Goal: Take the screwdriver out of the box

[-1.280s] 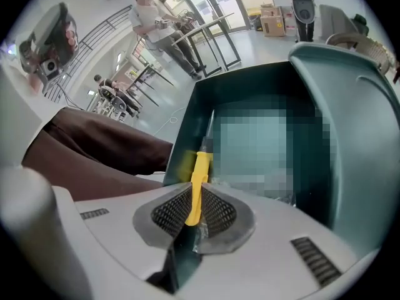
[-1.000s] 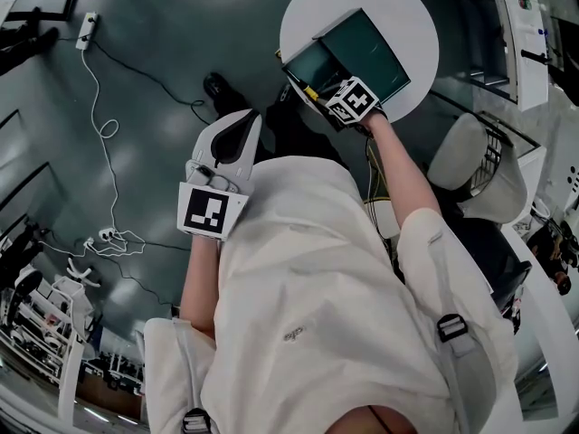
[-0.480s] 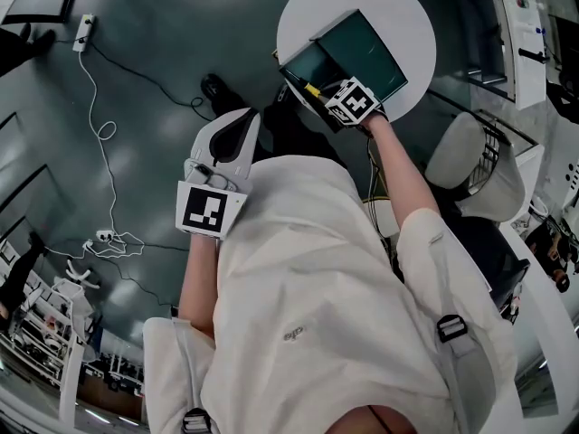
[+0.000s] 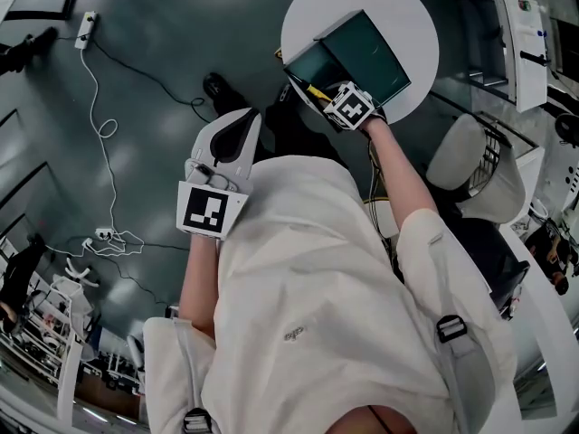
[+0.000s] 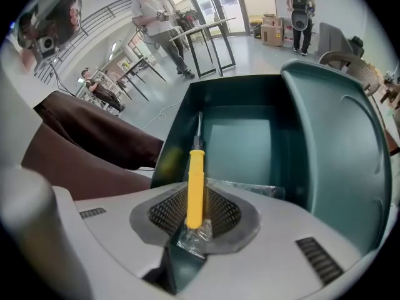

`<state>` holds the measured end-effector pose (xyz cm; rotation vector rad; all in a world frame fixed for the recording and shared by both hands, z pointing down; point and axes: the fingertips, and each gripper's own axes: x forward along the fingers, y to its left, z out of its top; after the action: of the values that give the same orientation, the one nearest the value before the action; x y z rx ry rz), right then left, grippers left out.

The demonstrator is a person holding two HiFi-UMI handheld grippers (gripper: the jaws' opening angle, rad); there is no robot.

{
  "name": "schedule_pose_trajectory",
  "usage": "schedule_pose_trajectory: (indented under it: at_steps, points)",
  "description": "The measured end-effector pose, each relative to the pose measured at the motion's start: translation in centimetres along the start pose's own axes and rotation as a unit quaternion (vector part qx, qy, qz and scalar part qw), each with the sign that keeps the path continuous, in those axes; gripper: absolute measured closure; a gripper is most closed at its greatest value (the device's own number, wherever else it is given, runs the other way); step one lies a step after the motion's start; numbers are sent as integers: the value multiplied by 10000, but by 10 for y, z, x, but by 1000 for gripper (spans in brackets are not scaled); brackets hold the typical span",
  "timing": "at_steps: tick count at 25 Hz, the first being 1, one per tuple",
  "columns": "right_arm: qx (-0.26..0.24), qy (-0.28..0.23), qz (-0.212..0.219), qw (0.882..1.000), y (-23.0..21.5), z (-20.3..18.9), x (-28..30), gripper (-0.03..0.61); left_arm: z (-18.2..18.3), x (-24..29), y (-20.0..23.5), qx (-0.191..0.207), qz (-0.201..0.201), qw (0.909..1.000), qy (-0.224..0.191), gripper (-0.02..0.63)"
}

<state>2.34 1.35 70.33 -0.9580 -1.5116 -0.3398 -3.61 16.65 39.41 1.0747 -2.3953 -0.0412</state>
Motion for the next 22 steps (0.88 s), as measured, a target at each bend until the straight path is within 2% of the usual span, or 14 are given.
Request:
schedule_pose_trajectory:
  at_steps: [13,22]
  points:
    - [369,-164,-29,9992,5,1,-4,506,5,-2,-7,171,-169,9997,-16,603]
    - [763,-873,-275,9929,4,5,-53,506,22,14,-25,493,-621,9967,-146,603]
